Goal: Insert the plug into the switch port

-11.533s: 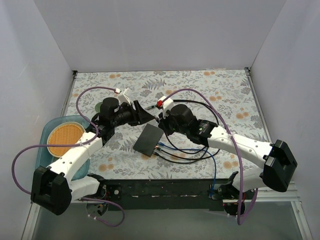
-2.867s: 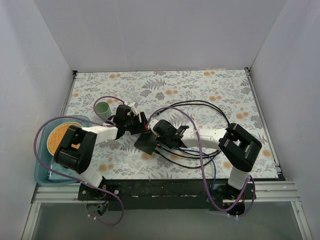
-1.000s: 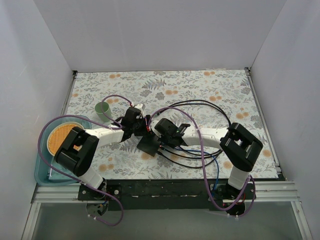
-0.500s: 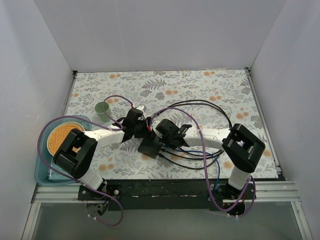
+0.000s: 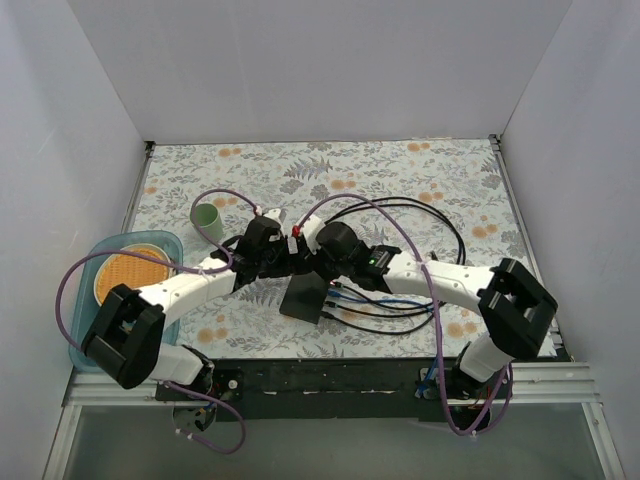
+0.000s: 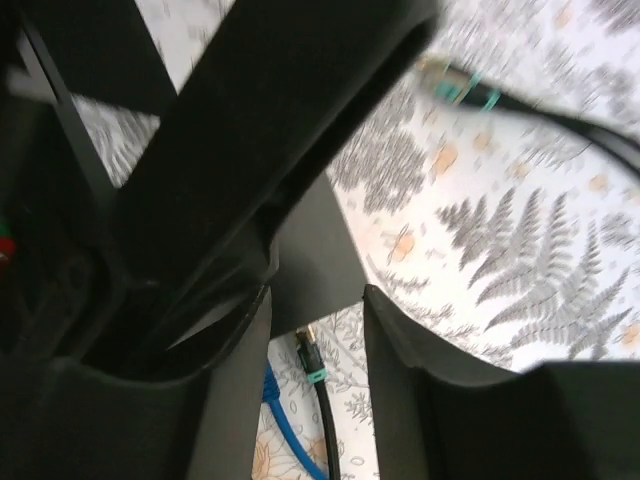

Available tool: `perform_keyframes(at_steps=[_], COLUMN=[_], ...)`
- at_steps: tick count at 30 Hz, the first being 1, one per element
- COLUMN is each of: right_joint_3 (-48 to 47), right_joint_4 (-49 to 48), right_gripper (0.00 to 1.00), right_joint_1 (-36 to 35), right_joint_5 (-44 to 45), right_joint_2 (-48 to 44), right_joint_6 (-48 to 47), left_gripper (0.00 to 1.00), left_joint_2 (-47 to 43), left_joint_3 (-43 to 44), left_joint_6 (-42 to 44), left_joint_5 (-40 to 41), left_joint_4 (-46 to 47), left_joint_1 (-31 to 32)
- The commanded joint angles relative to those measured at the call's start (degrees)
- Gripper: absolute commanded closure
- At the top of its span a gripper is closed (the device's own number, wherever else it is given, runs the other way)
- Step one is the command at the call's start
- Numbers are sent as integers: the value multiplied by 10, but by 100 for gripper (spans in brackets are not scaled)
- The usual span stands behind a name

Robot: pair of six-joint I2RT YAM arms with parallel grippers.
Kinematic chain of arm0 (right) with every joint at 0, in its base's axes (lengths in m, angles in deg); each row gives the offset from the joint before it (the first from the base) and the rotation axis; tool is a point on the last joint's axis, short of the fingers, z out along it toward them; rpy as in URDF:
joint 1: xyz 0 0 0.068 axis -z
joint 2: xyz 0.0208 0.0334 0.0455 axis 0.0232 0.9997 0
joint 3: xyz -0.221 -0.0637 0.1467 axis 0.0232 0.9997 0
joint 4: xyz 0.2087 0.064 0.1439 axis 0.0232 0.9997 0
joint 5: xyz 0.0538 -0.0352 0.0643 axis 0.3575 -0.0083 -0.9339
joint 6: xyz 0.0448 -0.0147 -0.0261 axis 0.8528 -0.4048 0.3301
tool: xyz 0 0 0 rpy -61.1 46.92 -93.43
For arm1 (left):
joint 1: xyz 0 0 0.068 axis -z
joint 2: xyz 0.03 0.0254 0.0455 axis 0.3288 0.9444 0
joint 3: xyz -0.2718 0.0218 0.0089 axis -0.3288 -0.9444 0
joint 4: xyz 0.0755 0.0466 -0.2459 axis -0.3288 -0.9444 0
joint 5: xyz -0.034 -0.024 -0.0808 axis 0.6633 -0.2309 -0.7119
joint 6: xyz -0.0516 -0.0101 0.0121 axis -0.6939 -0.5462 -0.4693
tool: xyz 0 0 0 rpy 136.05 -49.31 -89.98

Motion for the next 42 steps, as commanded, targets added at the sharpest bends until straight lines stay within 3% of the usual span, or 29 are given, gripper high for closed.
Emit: perform_keyframes(at_steps=[1, 15, 26, 42], right_joint_3=[-18, 25, -10, -3], right_joint_4=[-132, -102, -31, 21], right_gripper=[43, 6, 1, 1], right_joint_1=[-21, -21, -2, 101], right_joint_5=[-22, 89, 141, 54], right_joint_2=[-28, -120, -101, -137], right_joint_6=[10, 28, 81, 130], left_gripper=[2, 2, 2, 2], left_joint_2=[-76, -153, -221, -220], left_joint_3=[40, 48, 39, 45], left_joint_6=[-25, 0, 23, 16], left_joint_5=[-45, 42, 111, 170], left_joint_4=[40, -7, -4, -6], left_joint_1=[25, -6, -7, -7])
